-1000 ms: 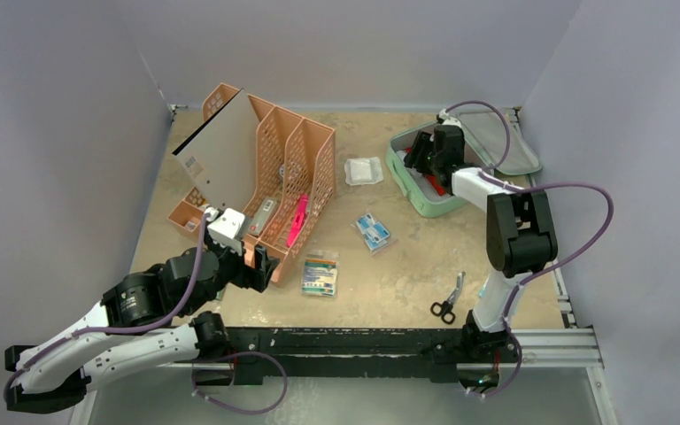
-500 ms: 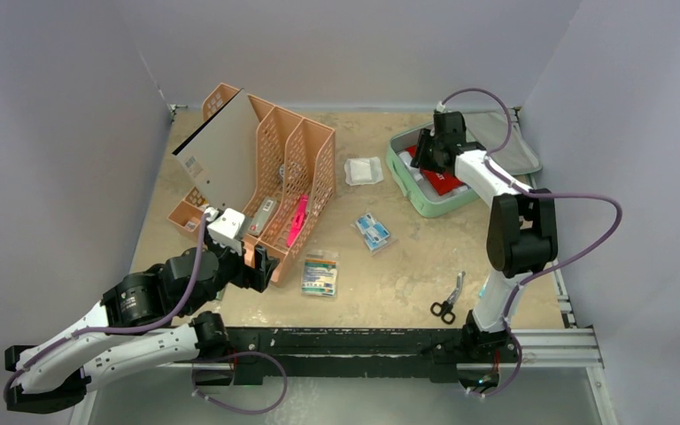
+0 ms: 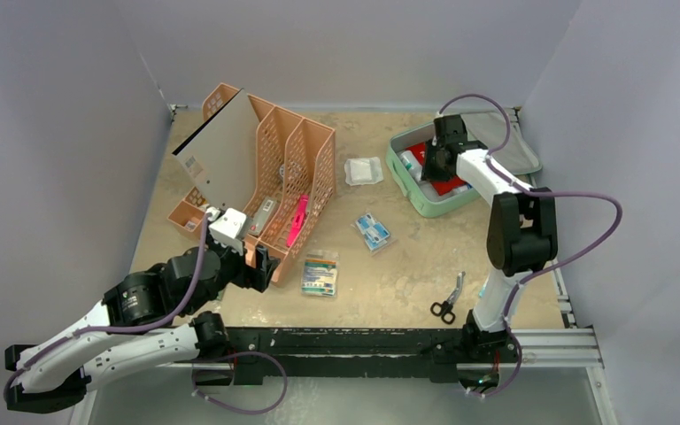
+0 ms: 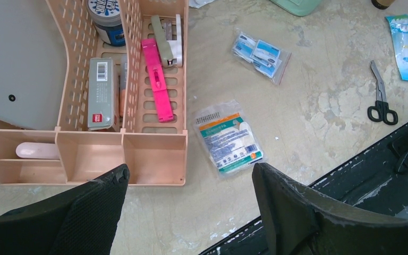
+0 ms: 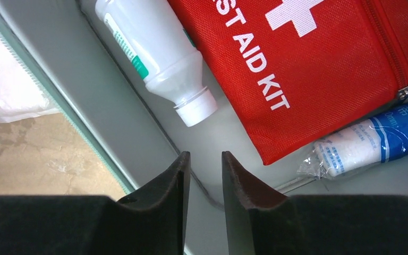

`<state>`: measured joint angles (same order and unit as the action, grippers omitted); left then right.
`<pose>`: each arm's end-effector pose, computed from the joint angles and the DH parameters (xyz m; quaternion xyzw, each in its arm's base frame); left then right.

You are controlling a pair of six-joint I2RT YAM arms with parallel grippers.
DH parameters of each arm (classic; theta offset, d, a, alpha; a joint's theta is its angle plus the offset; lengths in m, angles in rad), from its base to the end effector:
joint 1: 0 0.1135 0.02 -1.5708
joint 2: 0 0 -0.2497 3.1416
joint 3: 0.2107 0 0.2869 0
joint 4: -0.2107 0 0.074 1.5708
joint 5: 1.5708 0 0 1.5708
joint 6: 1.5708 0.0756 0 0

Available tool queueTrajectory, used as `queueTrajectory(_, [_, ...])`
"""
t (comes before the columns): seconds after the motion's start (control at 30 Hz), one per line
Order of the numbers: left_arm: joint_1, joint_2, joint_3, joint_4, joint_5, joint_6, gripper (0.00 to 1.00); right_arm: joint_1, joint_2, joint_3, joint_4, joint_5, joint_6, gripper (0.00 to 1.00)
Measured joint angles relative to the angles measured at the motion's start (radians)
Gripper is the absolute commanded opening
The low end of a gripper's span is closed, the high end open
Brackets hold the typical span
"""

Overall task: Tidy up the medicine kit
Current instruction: Place the pill bottle in the medicine box.

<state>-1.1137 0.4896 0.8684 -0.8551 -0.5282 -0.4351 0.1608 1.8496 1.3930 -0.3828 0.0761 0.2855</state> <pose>0.1056 -0.1285 0.3266 0.1463 0.8226 -0.1919 0.5149 0.4617 0.0691 0.1725 0.0717 0.9305 0.0444 0.3563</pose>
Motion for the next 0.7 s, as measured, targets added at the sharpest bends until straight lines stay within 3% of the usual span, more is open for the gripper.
queueTrajectory(0.3, [0.0,0.009,0.0,0.0,0.0,0.0,0.84,-0.006,0.096,0.011,0.018,-0.024,-0.016,0.42])
queueTrajectory(0.7, [0.0,0.024,0.0,0.0,-0.002,0.0,0.84,-0.013,0.154,0.034,0.098,-0.114,-0.086,0.3])
